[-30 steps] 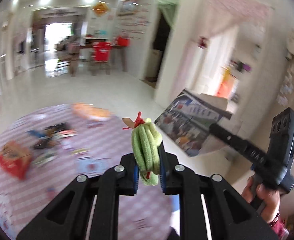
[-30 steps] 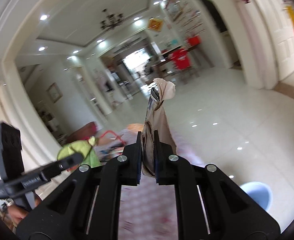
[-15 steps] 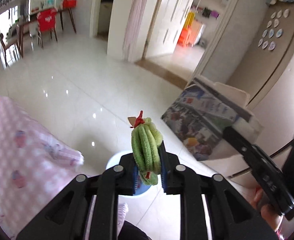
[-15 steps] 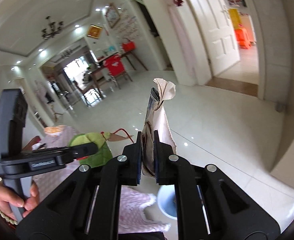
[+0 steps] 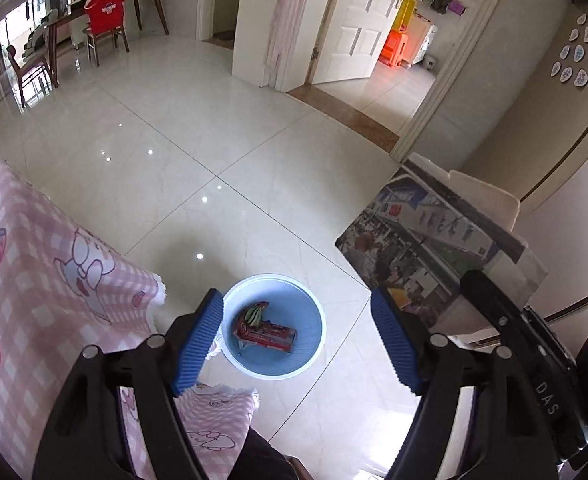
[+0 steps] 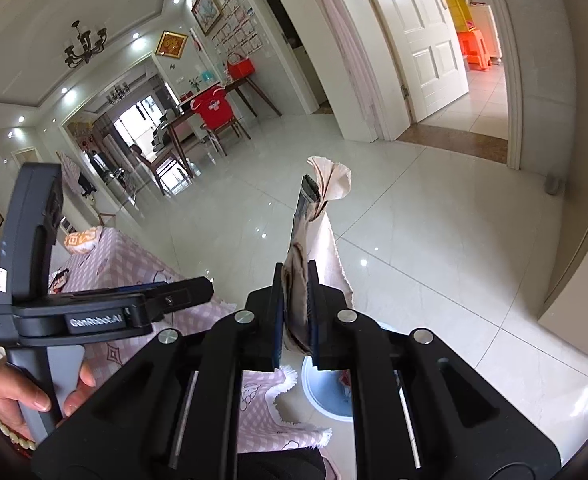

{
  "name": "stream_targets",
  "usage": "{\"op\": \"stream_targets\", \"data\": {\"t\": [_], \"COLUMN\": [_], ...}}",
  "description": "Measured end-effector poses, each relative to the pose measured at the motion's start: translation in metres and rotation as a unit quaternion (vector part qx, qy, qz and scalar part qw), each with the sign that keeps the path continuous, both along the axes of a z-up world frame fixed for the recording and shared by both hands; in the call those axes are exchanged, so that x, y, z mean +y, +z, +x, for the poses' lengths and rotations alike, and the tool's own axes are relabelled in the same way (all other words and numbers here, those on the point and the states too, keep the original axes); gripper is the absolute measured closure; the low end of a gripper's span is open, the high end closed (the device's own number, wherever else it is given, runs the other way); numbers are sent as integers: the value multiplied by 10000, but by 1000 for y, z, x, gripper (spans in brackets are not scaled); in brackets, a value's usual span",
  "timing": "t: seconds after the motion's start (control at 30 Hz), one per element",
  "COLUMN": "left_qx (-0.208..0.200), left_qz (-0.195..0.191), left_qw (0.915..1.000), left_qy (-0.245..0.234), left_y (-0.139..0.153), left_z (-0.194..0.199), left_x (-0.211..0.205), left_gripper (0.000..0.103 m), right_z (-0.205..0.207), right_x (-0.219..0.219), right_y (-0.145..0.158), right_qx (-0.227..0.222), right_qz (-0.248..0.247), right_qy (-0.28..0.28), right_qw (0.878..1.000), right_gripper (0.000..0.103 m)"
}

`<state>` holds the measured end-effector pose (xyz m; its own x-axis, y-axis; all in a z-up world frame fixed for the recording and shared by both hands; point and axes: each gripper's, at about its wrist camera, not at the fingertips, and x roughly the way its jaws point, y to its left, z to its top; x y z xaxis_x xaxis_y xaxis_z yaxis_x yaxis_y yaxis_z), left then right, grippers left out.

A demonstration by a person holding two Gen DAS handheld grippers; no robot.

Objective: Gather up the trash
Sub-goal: 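Drop the scraps and newspaper into the blue bucket by opening both tools, then grasp the red-and-brown paper bag with the left tool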

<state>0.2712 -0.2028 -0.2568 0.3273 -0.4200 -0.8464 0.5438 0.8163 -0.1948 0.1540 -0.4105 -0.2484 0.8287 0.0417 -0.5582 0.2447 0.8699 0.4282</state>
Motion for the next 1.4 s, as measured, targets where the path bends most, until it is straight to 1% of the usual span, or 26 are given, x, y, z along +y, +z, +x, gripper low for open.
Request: {"op": "stream_targets", "data": {"t": [0.03,0.17,0.47,0.5,0.57,0.6,0.63,0.67,0.77,0.87,1.03,1.13,1.23,1.3,1.33,1.4], "left_qx": [-11,-103,-281,-294,-330,-349,-369,-375,-409,-449,-531,-648,-805,-939,-1006,-1182], "left_qz": [-5,45,-11,-25,-58,-71,-84,-93,-125,-154,-238,-235,-259,-285,-280,-246], "left_qw": [10000,9998,9988,9987,9984,9983,9981,9981,9979,9976,9964,9951,9921,9887,9868,9804], "left_qy": [18,148,393,410,447,461,476,487,485,506,610,715,922,1129,1234,1559], "left_y": [1,5,20,21,22,23,25,26,30,34,40,48,61,70,74,84], "left_z": [-3,-2,-2,-2,-1,-1,-1,-1,-2,-4,-12,-20,-26,-31,-33,-39], "left_x": [2,13,32,34,36,39,41,42,48,54,70,89,117,142,153,184], "left_gripper": [28,27,25,25,25,25,25,25,25,25,25,25,25,24,23,21], "right_z": [-6,-6,4,6,11,14,20,23,27,24,18,16,15,16,17,20], "right_x": [7,16,27,27,29,29,29,27,29,35,50,65,90,112,120,147], "right_y": [1,1,6,6,6,4,-1,-5,-10,-8,8,23,43,57,62,73], "right_qx": [8,34,27,15,-16,10,99,168,271,259,113,-23,-200,-305,-339,-425], "right_qz": [7,17,-17,-28,-51,-59,-42,-38,-59,-9,-53,-93,-174,-227,-249,-324], "right_qy": [19,123,247,256,260,254,217,107,108,199,386,563,844,1087,1176,1471], "right_qw": [10000,9999,9997,9997,9996,9997,9997,9998,9996,9995,9992,9984,9961,9933,9922,9877], "right_gripper": [93,93,93,93,88,66,30,27,27,27,27,27,27,27,27,27]}}
